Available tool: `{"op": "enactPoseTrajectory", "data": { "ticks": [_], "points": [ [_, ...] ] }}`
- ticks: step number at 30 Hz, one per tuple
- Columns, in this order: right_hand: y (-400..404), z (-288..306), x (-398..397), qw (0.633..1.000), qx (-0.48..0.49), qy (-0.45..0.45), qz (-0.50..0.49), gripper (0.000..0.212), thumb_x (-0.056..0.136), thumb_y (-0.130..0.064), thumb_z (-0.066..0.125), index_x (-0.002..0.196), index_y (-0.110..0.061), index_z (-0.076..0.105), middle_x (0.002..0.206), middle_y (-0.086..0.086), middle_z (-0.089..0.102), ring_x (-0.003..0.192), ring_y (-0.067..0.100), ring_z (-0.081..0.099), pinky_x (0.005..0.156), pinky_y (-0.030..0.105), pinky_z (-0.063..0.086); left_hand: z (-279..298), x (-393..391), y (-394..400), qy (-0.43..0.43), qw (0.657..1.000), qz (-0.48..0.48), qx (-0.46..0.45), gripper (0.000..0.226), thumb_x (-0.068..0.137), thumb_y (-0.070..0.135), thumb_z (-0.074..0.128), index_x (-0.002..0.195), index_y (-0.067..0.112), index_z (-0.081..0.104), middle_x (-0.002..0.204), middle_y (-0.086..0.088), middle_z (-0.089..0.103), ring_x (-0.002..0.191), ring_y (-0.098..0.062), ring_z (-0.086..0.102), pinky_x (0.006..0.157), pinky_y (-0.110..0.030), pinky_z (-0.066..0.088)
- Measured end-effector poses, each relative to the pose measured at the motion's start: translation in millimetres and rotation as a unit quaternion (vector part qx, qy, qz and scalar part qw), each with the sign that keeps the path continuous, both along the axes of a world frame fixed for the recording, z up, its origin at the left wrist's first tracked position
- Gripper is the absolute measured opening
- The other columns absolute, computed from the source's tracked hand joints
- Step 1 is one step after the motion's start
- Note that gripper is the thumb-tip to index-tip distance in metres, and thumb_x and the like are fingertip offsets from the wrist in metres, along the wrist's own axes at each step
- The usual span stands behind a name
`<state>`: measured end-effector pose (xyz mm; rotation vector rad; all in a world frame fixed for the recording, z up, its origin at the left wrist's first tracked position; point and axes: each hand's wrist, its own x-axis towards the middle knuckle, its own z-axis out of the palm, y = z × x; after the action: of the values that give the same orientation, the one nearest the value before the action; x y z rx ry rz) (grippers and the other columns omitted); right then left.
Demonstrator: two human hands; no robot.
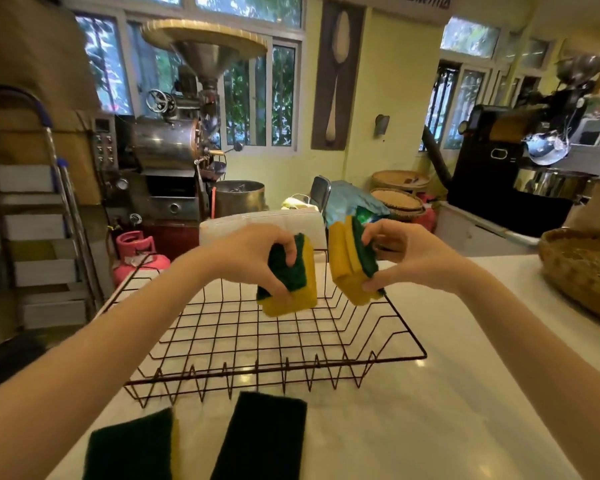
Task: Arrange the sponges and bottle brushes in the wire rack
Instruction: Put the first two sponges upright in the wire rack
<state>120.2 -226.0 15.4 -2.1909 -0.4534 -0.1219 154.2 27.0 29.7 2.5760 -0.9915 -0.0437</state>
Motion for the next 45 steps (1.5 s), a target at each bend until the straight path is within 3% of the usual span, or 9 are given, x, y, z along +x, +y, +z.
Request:
{"op": "enactPoseTrajectory", "data": {
  "ticks": [3,6,12,15,18,22,30,45],
  "points": [
    [7.2,-12.0,27.7,1.0,-0.024,0.017,0.01,0.051,0.053,-0.006,0.084,0.093,-0.022,0.057,0.113,0.005,0.058,0.108,0.02,0.058,0.092,0.032,0.052,-24.9,25.2,3.3,0.016,0.998,0.028,0.048,0.039,0.063,0.027,0.078,0.088,0.025,0.048,0.102,0.006,0.043,0.096,-0.015,0.042,0.065,-0.017,0.037],
    [16.0,-22.0,45.7,0.996,-0.087,0.014,0.017,0.051,0.052,-0.015,0.085,0.091,-0.03,0.056,0.112,0.003,0.056,0.109,0.023,0.055,0.095,0.04,0.05,-48.9,44.7,4.0,0.038,0.994,0.047,0.091,0.04,0.063,0.03,0.078,0.088,0.026,0.047,0.103,0.006,0.041,0.097,-0.015,0.041,0.068,-0.021,0.036],
    [36.0,-32.8,61.2,0.968,-0.25,-0.009,0.023,0.052,0.061,-0.021,0.081,0.104,-0.025,0.053,0.117,0.001,0.049,0.109,0.022,0.048,0.078,0.022,0.046,-61.0,61.2,-7.1,0.064,0.985,0.047,0.153,0.04,0.067,0.025,0.076,0.096,0.022,0.048,0.111,-0.001,0.045,0.099,-0.018,0.043,0.078,-0.027,0.041],
    [41.9,-35.9,65.9,0.952,-0.304,0.022,0.035,0.055,0.062,-0.022,0.08,0.109,-0.023,0.053,0.118,0.003,0.048,0.108,0.024,0.048,0.084,0.032,0.051,-58.3,62.5,-16.4,0.069,0.983,0.04,0.164,0.04,0.067,0.026,0.076,0.096,0.021,0.048,0.105,0.001,0.044,0.095,-0.017,0.042,0.071,-0.023,0.04],
    [45.7,-37.6,70.1,0.939,-0.339,0.042,0.043,0.056,0.063,-0.022,0.08,0.111,-0.022,0.052,0.111,0.0,0.044,0.104,0.022,0.047,0.077,0.027,0.048,-58.9,63.4,-22.4,0.071,0.983,0.033,0.165,0.039,0.067,0.027,0.076,0.093,0.023,0.047,0.103,0.002,0.043,0.094,-0.017,0.042,0.07,-0.023,0.038],
    [49.6,-42.5,77.7,0.929,-0.362,0.059,0.044,0.056,0.063,-0.022,0.079,0.112,-0.022,0.051,0.109,-0.001,0.041,0.099,0.019,0.043,0.063,0.017,0.039,-64.6,63.7,-25.8,0.067,0.983,0.038,0.166,0.043,0.067,0.03,0.075,0.1,0.019,0.051,0.104,0.001,0.044,0.095,-0.017,0.042,0.076,-0.027,0.038],
    [53.3,-43.8,84.2,0.919,-0.382,0.087,0.046,0.056,0.062,-0.022,0.08,0.11,-0.022,0.051,0.108,0.0,0.041,0.096,0.019,0.043,0.06,0.018,0.036,-66.5,59.5,-24.3,0.076,0.988,0.036,0.131,0.045,0.069,0.031,0.074,0.105,0.016,0.051,0.103,0.001,0.043,0.093,-0.017,0.041,0.075,-0.028,0.036],
    [55.1,-45.6,85.3,0.907,-0.407,0.095,0.06,0.057,0.064,-0.022,0.08,0.113,-0.024,0.051,0.117,0.002,0.043,0.098,0.019,0.041,0.075,0.028,0.038,-70.2,51.8,-33.9,0.085,0.978,0.071,0.179,0.047,0.071,0.031,0.072,0.106,0.014,0.048,0.101,-0.002,0.047,0.091,-0.018,0.045,0.075,-0.028,0.039]
  ]
}}
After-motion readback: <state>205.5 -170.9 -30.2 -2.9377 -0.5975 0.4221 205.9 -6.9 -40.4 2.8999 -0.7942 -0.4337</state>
